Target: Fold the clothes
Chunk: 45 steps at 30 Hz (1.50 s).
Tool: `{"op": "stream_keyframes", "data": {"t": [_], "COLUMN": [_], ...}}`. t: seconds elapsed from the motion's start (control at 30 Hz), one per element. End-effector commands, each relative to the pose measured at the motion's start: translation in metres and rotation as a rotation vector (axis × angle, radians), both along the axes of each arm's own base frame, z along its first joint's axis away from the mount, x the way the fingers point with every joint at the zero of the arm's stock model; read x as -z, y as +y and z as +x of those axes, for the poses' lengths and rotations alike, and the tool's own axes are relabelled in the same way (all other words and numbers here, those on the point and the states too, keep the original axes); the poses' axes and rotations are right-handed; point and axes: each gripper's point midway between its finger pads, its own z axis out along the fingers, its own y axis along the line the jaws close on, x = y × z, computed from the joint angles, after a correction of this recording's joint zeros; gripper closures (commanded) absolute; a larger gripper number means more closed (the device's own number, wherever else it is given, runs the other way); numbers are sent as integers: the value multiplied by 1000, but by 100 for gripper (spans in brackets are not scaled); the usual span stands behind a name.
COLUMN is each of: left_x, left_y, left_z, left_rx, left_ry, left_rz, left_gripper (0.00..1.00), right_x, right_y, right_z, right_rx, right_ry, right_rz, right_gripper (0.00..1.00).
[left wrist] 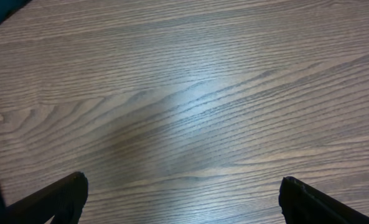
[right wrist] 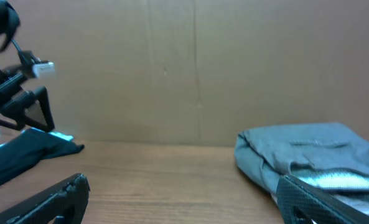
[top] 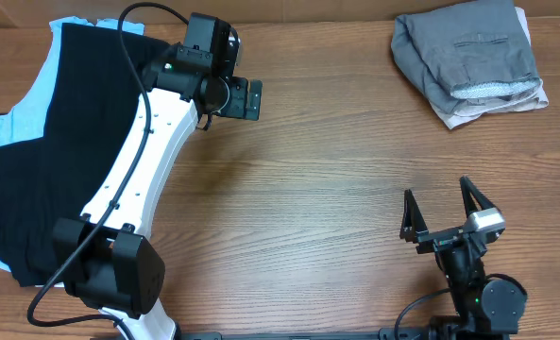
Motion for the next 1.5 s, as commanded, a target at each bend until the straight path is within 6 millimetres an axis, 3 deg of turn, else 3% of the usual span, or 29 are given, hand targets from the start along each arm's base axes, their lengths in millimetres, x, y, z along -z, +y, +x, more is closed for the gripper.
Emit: {"op": "stream_keyframes", "data": {"t": [0.0,0.2,1.23,1.47], "left_x": [-1,-1,-1,5], "left_y": [0,0,0,6], "left_z": [-1,-1,-1,-14], "left_rx": [14,14,14,12], "left_ry": [-5,-5,-5,51], "left_rz": [10,10,10,38], "left_gripper": [0,0,0,0], "right_x": [16,56,55,55], "right_y": [-7,-19,-19,-19], "right_z": [4,9,9,9], "right_rx": [42,112,113,113], "right_ry": [14,155,152,152], "right_rz": [8,12,12,12], "right_gripper": [0,0,0,0]}}
